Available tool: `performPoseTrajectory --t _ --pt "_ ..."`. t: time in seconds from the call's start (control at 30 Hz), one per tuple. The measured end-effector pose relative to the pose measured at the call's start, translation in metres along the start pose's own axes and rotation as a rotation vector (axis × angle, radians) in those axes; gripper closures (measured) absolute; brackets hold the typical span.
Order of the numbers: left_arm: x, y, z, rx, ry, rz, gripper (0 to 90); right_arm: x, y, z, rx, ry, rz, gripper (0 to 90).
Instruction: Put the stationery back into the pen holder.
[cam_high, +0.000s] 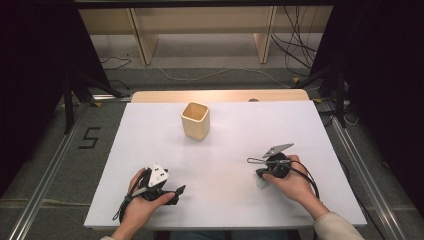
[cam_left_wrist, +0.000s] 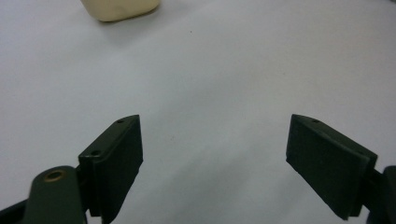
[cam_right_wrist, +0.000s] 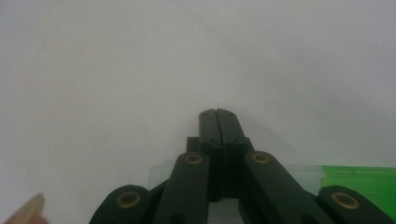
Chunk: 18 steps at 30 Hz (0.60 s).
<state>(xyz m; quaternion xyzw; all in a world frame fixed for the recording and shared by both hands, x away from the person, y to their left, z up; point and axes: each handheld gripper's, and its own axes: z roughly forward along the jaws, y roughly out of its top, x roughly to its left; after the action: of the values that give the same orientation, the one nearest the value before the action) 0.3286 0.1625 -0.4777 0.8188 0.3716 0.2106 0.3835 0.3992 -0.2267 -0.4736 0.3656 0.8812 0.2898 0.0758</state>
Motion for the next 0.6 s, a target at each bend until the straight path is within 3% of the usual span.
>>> performPoseTrajectory --t 0.6 --pt "0.0000 -0.0005 -0.0008 -0.001 -0.001 -0.003 18.8 0.0078 -0.0069 -0.0081 0.070 0.025 -0.019 90.0"
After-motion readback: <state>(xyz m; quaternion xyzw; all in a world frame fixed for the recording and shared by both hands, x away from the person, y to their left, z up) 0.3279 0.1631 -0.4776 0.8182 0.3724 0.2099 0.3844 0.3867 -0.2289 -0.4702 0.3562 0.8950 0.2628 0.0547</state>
